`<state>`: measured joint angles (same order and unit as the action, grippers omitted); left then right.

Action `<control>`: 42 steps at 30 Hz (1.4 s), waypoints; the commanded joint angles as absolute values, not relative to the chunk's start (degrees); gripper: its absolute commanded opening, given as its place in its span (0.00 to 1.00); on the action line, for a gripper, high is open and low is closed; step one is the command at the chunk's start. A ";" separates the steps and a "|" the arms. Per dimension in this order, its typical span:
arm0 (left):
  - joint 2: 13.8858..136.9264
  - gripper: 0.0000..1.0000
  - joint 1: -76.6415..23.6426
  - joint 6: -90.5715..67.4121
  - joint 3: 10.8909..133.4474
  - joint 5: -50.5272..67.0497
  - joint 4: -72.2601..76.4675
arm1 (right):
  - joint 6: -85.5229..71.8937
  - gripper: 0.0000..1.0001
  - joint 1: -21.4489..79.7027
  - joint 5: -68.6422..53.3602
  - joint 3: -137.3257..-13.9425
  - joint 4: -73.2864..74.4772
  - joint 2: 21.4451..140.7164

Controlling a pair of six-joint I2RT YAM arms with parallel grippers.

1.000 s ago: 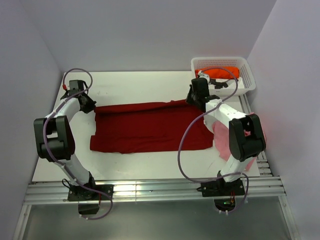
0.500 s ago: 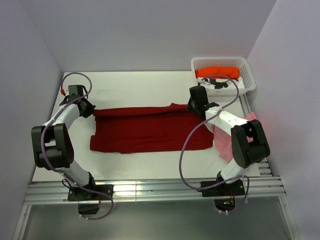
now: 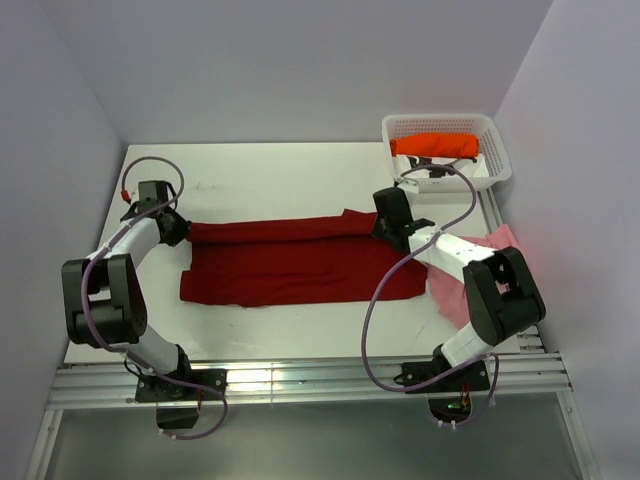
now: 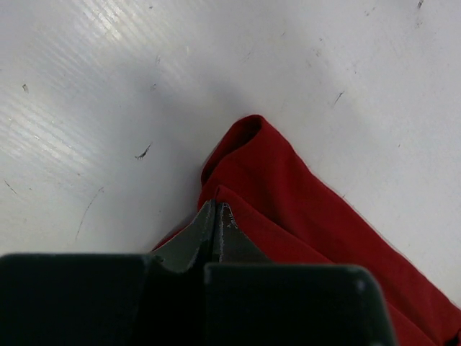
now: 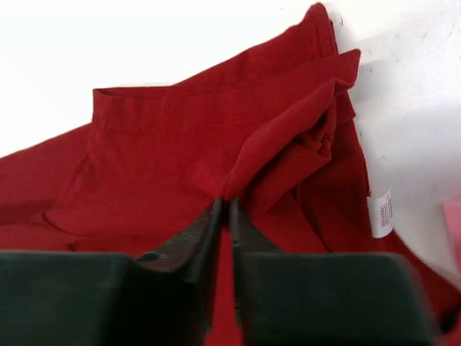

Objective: Roll the t-shirts
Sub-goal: Fold the tshirt

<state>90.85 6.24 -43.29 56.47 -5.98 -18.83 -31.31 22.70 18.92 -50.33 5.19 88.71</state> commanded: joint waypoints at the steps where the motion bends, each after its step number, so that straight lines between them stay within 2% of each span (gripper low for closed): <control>1: 88.42 0.00 6.42 -44.38 54.76 -7.91 -16.35 | -33.04 0.20 23.73 22.59 -50.80 5.53 89.99; 4: 88.16 0.02 6.42 -44.65 52.57 -8.35 -15.65 | -34.19 0.47 23.82 22.85 -50.02 6.15 89.83; 6: 87.54 0.10 6.50 -44.74 51.77 -8.35 -15.30 | -34.10 0.51 23.82 22.42 -49.22 5.36 88.86; 7: 87.02 0.30 6.42 -45.08 50.98 -9.13 -15.38 | -34.01 0.52 23.82 22.50 -48.78 4.84 88.34; 10: 83.07 0.45 6.42 -45.35 48.09 -8.96 -12.93 | -33.66 0.52 23.82 22.42 -49.21 4.66 86.40; 11: 81.06 0.46 6.50 -45.70 47.82 -9.14 -12.83 | -33.49 0.52 23.82 22.41 -49.57 4.66 86.14; 19: 79.80 0.44 6.50 -43.69 53.07 -7.39 -15.21 | -28.57 0.52 23.82 12.14 -57.20 1.58 91.31; 25: 86.83 0.39 6.24 -42.45 57.82 -2.99 -16.00 | -26.73 0.54 23.82 11.95 -68.44 6.85 102.10; 29: 91.92 0.37 6.24 -41.66 60.55 -1.67 -15.91 | -25.49 0.61 23.91 11.16 -73.82 8.52 107.57; 42: 98.26 0.34 6.24 -40.43 65.04 -1.49 -16.35 | -24.35 0.61 23.99 8.61 -84.02 11.07 118.82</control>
<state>98.10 6.33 -41.63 62.85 -2.02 -17.10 -25.61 23.51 8.91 -80.20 10.41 117.95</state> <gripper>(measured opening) 0.339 0.612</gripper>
